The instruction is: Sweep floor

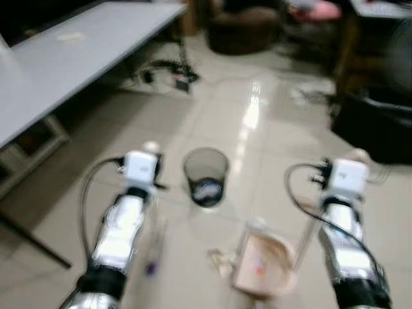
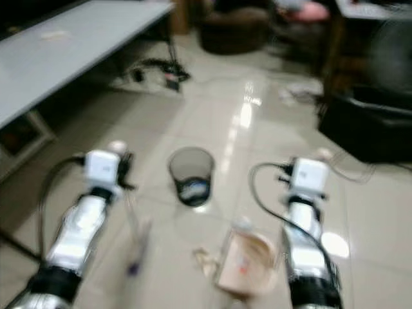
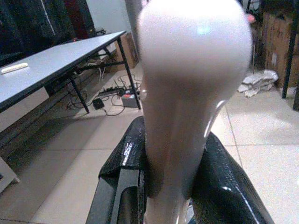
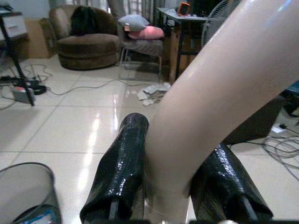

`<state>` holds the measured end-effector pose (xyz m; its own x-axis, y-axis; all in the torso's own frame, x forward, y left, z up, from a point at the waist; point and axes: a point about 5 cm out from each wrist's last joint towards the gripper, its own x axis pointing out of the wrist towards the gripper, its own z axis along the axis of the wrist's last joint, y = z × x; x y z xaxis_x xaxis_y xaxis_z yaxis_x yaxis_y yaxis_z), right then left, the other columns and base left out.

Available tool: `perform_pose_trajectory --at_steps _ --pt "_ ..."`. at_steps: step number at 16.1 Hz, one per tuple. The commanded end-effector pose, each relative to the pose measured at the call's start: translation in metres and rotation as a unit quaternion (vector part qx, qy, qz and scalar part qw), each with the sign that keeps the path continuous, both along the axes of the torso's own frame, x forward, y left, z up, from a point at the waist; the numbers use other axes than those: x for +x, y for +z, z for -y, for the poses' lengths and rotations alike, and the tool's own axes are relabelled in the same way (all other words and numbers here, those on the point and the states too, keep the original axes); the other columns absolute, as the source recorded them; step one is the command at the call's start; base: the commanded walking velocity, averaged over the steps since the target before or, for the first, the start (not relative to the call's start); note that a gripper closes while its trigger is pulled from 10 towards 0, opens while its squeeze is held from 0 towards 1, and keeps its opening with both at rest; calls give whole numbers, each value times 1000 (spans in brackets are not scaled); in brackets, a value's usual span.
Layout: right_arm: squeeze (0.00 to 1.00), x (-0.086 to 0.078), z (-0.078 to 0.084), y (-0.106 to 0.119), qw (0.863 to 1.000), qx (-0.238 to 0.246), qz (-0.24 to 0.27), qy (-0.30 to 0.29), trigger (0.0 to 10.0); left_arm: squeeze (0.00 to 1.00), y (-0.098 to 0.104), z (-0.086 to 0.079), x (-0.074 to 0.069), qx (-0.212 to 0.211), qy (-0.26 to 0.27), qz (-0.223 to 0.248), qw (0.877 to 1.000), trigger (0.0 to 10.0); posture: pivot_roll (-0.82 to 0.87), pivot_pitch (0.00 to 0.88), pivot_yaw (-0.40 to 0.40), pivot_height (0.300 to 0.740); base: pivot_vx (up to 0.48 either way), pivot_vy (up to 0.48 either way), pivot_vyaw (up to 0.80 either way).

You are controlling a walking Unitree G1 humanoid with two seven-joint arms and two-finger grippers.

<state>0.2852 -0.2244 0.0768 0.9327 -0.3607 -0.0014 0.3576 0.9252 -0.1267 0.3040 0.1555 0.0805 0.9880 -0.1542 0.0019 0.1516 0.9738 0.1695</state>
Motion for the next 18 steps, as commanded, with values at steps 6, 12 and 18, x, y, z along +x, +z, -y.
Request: perform_pose_trajectory --at_steps 6,12,18 --pt "0 3 -5 7 1000 1 19 4 10000 0 11 -5 3 1 -4 29 1000 10000 -41 0 55 740 179 0 0" --pt "0 2 -4 7 1000 -3 22 0 10000 0 9 -4 4 12 -16 26 999 10000 -45 0 64 740 0 0 0" --pt "0 5 -2 7 1000 -20 17 -7 10000 0 10 5 8 15 -32 27 999 10000 -51 0 72 740 0 0 0"
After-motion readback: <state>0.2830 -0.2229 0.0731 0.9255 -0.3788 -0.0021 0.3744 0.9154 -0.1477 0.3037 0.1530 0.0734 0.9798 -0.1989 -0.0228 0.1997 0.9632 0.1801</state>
